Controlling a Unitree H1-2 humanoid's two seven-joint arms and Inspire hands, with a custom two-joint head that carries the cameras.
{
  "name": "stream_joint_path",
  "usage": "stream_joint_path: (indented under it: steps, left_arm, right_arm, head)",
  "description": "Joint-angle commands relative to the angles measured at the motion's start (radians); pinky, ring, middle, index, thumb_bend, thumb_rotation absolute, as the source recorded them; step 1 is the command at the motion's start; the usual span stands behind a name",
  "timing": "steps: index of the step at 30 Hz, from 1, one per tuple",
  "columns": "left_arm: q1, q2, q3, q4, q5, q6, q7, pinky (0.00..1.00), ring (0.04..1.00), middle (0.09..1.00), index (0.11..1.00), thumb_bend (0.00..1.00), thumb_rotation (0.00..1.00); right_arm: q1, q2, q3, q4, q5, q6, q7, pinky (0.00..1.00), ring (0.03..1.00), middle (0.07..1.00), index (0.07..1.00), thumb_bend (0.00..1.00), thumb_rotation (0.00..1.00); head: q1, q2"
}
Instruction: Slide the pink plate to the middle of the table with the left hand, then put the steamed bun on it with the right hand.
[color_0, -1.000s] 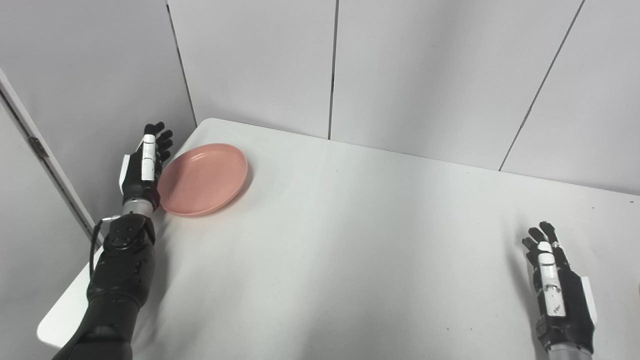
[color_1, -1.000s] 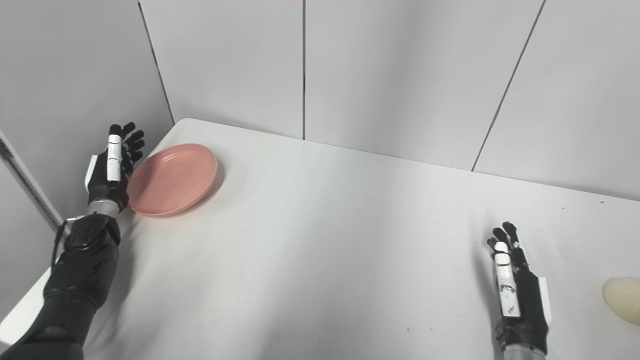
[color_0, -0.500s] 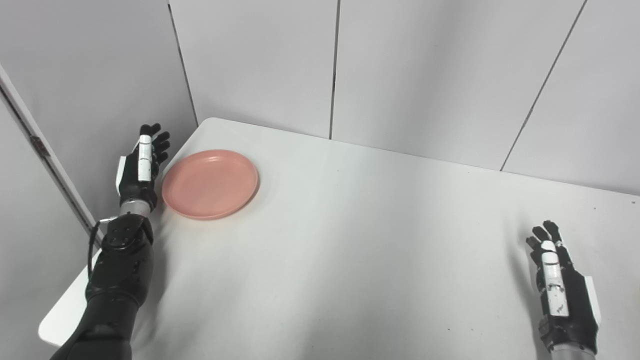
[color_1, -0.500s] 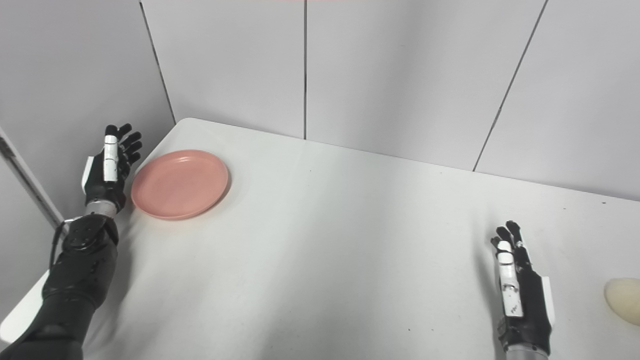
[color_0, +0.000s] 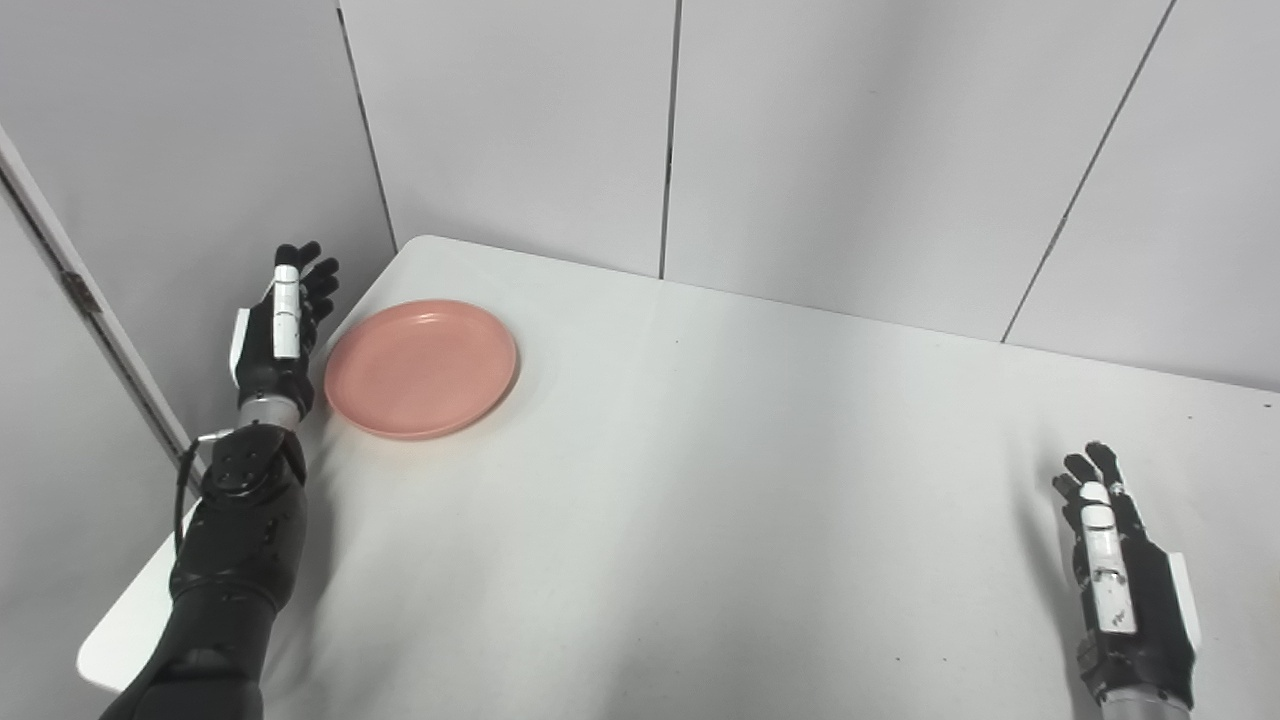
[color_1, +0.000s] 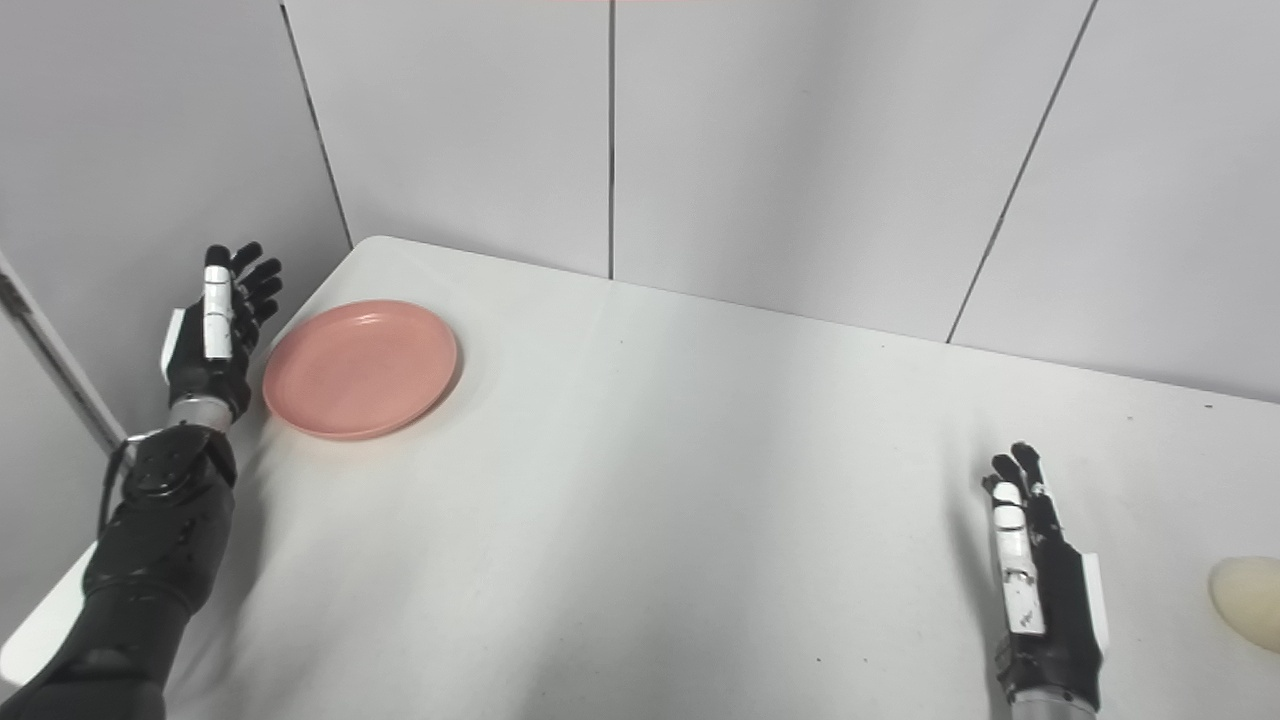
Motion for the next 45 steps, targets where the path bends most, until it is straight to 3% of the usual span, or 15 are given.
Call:
stream_joint_path:
  steps: [1,5,13,19,29,35,45]
  left_arm:
    - [-0.022,0.039,-0.002,-0.038,-0.004,0.022,-0.013,0.94,0.901,0.867,0.85,0.83,1.0]
    - [-0.008,0.036,-0.025,-0.056,0.005,0.083,-0.033,0.99,0.917,0.875,0.862,0.85,1.0]
    - [-0.014,0.031,-0.05,-0.002,0.023,0.091,-0.038,0.95,0.901,0.866,0.854,0.83,1.0]
    - [-0.015,0.038,-0.068,0.022,0.027,0.111,-0.05,1.0,0.934,0.893,0.878,0.85,1.0]
    - [-0.015,0.04,-0.08,0.023,0.03,0.117,-0.058,1.0,0.936,0.887,0.867,0.84,1.0]
    - [-0.02,0.01,-0.071,-0.004,-0.03,0.107,-0.123,0.98,0.921,0.879,0.867,0.85,1.0]
    - [-0.057,-0.112,-0.076,-0.076,-0.09,0.106,-0.111,0.91,0.867,0.839,0.83,0.79,1.0]
  right_arm:
    - [-0.021,-0.001,-0.004,-0.027,0.004,-0.009,0.001,0.98,0.917,0.923,0.938,0.3,0.83]
    - [-0.021,0.0,-0.005,-0.032,0.01,0.0,0.004,0.99,0.921,0.926,0.94,0.31,0.84]
    - [-0.02,0.002,-0.005,-0.035,0.003,0.003,-0.004,0.98,0.917,0.921,0.929,0.32,0.83]
    - [-0.019,-0.002,-0.004,-0.033,0.009,-0.004,0.005,0.99,0.926,0.931,0.942,0.32,0.87]
    - [-0.021,-0.002,-0.005,-0.03,0.007,-0.01,0.002,0.98,0.919,0.924,0.936,0.31,0.83]
    - [-0.02,0.001,-0.004,-0.038,0.009,0.001,0.001,0.98,0.916,0.921,0.933,0.32,0.84]
    - [-0.021,0.006,0.002,-0.05,-0.01,0.004,-0.005,0.96,0.904,0.912,0.922,0.31,0.83]
  head:
    - [-0.001,0.001]
    - [-0.002,0.002]
    - [-0.002,0.004]
    - [-0.001,0.006]
    - [0.0,0.008]
    - [-0.005,0.01]
    - [-0.014,0.013]
